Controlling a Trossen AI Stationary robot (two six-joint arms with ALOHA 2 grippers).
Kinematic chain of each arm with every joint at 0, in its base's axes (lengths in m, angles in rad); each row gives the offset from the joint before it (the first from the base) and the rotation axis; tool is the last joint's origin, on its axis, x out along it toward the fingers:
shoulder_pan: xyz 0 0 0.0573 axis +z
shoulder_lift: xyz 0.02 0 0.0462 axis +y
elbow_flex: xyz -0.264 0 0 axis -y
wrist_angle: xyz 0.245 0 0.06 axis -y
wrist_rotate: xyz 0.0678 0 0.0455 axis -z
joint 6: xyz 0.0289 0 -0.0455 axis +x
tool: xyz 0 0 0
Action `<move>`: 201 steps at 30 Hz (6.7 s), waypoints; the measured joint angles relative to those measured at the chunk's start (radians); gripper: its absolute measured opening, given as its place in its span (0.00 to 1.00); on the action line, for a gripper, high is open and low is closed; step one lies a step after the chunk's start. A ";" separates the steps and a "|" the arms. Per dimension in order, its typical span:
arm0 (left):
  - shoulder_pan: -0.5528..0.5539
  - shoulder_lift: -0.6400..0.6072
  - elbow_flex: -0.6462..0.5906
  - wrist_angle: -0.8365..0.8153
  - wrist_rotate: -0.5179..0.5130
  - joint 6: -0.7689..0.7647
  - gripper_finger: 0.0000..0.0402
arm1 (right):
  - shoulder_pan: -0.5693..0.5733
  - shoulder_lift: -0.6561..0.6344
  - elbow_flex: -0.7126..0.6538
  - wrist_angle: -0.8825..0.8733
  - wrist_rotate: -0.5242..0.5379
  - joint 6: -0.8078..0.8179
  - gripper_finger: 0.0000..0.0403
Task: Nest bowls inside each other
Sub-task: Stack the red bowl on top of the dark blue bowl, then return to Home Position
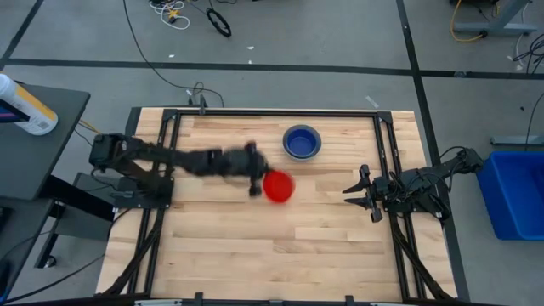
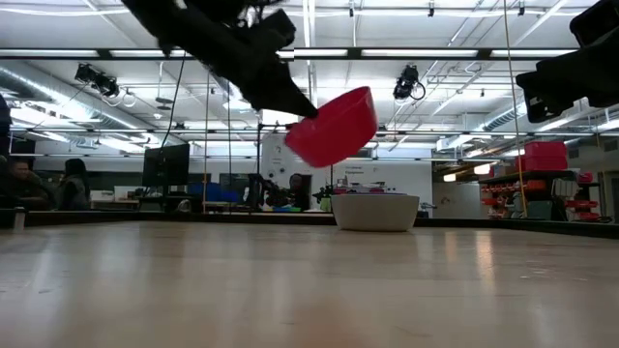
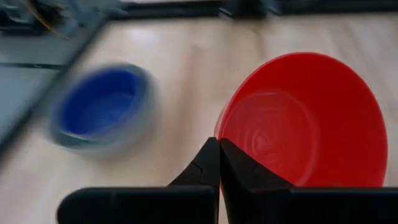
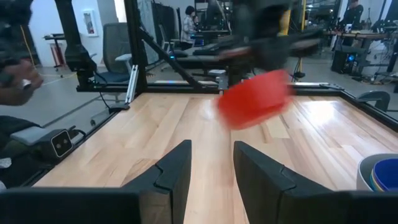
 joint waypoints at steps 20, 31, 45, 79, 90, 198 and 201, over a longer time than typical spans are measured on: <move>0.435 0.527 0.856 -0.491 0.384 0.278 0.00 | 0.000 0.041 0.000 0.000 -0.003 0.000 0.33; 0.474 0.791 1.185 -0.761 0.372 0.306 0.00 | 0.000 0.056 0.000 -0.002 -0.034 0.017 0.33; 0.480 0.799 1.181 -0.822 0.327 0.296 0.01 | 0.000 0.056 0.000 -0.003 -0.052 0.024 0.33; 0.484 0.881 1.174 -0.617 0.249 0.142 0.50 | 0.000 0.059 0.000 -0.003 -0.061 0.035 0.35; 0.482 0.737 1.199 -0.663 0.269 0.199 0.50 | 0.000 0.063 0.000 -0.009 -0.077 0.036 0.35; -0.159 -1.485 -0.855 -0.072 -0.124 -0.091 0.49 | 0.000 0.089 0.000 -0.017 -0.140 0.035 0.35; -0.159 -1.485 -0.855 -0.073 -0.124 -0.066 0.49 | 0.000 0.089 -0.002 0.004 -0.051 0.027 0.35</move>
